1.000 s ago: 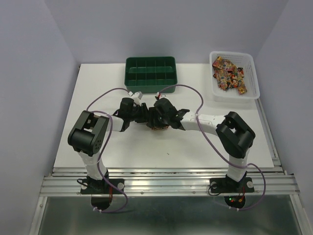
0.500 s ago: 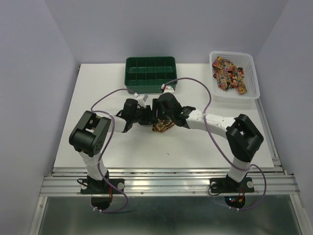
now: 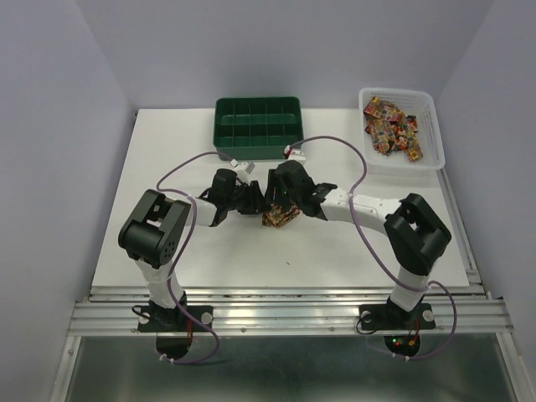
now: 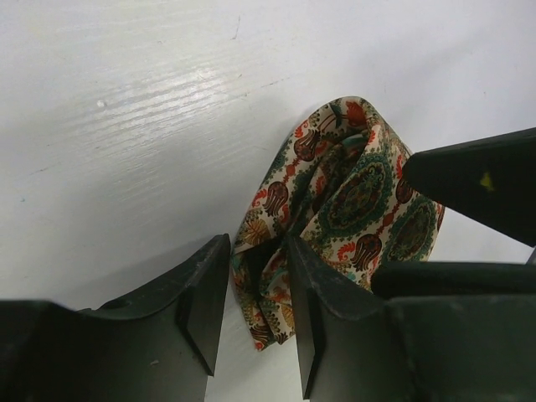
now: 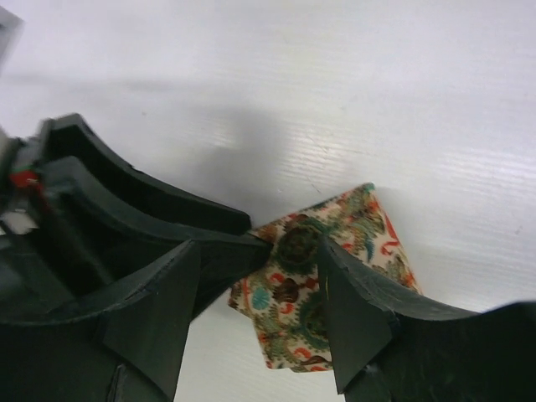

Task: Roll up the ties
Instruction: Roll the tie

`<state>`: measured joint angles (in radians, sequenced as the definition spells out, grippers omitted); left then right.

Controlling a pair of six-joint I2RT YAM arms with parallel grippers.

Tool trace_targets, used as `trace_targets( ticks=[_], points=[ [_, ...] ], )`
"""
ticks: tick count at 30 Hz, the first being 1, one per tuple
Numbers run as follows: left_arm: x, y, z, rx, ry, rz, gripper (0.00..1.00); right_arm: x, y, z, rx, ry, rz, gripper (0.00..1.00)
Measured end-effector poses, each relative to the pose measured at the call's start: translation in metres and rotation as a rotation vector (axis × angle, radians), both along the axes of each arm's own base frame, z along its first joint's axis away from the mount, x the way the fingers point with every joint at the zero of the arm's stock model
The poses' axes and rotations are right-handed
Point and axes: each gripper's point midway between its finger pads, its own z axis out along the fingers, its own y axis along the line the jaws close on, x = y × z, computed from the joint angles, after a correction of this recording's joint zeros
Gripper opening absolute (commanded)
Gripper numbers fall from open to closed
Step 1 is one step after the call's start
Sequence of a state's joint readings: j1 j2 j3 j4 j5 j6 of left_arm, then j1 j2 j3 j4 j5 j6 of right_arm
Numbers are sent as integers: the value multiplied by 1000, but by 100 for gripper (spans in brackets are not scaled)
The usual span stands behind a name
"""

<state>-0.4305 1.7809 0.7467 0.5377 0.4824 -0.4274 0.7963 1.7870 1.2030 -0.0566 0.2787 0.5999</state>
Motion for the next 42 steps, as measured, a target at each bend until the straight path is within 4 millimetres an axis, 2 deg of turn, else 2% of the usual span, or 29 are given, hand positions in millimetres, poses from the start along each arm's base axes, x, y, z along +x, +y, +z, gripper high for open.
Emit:
trace_targets(
  ticks=[4,7,16,23,32,36,42],
  points=[
    [-1,-1,0,-1,1,-4,46,-10,-17,-28,-34,52,-24,63],
    [-2,-1,0,-2,4,-8,46,-15,-25,-40,-45,69,-32,63],
    [-7,-8,0,-1,6,-29,46,-17,-24,-24,7,34,-22,63],
    [-10,-5,1,15,24,-10,46,-28,-26,-38,32,76,-18,62],
    [-10,0,6,30,37,30,48,-31,-26,-43,78,96,-57,58],
    [-8,3,15,27,32,66,51,-31,-28,-43,93,98,-80,58],
    [-4,9,48,-2,-8,133,53,-33,-33,-42,102,99,-101,58]
  ],
)
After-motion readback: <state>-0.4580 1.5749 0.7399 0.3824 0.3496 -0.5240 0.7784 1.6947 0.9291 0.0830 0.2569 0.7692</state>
